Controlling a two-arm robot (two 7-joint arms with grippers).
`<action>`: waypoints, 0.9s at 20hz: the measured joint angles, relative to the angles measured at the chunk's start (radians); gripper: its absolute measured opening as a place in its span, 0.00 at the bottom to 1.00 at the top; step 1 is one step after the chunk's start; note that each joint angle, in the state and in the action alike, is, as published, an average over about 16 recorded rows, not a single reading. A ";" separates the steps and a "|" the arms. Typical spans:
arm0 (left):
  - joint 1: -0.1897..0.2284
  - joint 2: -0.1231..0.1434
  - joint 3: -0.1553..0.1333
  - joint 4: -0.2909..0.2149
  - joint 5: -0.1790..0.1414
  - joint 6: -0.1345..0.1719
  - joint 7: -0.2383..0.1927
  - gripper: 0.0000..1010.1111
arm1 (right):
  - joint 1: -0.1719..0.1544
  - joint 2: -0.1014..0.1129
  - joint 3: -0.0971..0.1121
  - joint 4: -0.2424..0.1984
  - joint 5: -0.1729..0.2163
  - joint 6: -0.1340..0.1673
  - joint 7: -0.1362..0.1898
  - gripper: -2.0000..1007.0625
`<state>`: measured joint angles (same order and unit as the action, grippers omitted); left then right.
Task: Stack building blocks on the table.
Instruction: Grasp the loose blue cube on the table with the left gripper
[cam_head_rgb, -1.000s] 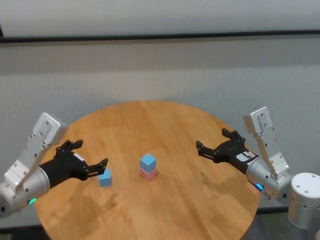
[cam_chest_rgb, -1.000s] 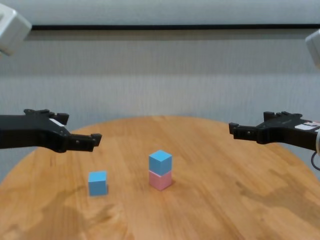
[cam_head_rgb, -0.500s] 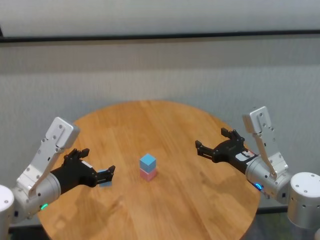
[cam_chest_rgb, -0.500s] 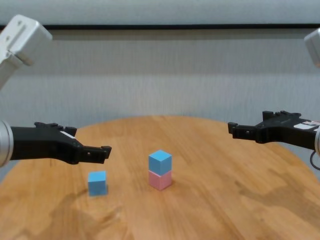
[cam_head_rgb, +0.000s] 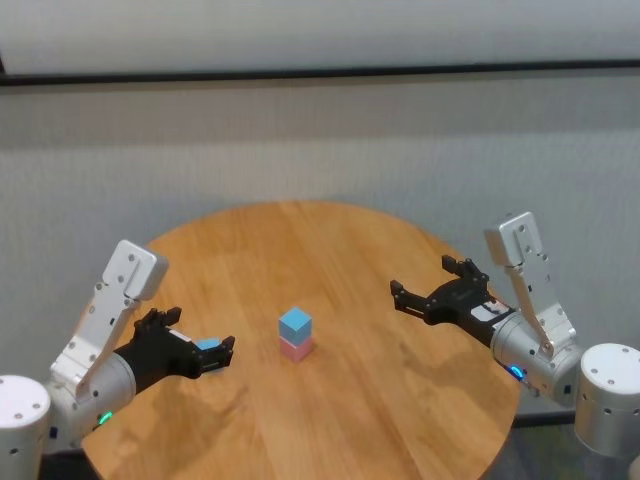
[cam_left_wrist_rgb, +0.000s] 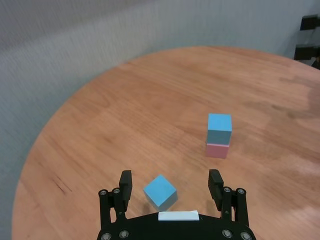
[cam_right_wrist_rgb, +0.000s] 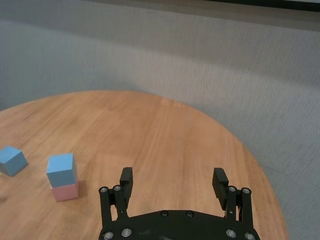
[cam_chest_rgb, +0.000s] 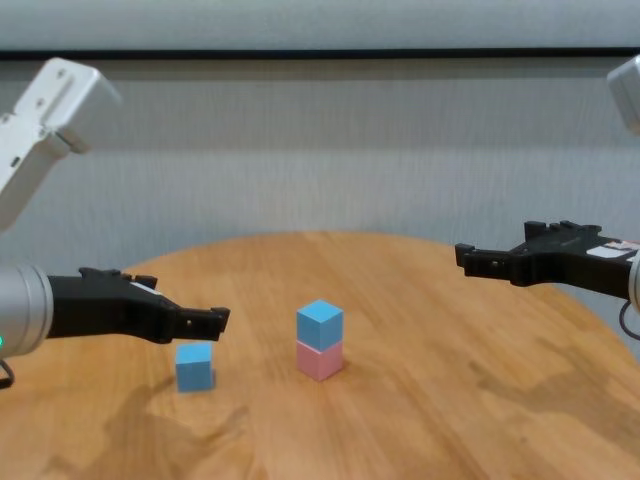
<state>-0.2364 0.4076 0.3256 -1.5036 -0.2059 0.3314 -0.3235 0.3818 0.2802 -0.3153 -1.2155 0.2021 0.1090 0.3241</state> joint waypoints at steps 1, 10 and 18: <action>-0.001 -0.005 0.000 0.005 0.003 0.003 0.003 0.99 | 0.000 0.000 0.000 0.000 0.000 0.000 0.000 0.99; -0.020 -0.050 -0.003 0.065 0.027 0.017 0.014 0.99 | 0.001 0.000 -0.001 0.001 0.000 0.000 0.000 0.99; -0.043 -0.083 -0.006 0.124 0.039 0.016 0.015 0.99 | 0.001 0.000 -0.001 0.001 0.000 0.000 0.000 0.99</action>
<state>-0.2793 0.3241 0.3196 -1.3797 -0.1671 0.3472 -0.3089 0.3829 0.2798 -0.3164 -1.2144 0.2016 0.1087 0.3240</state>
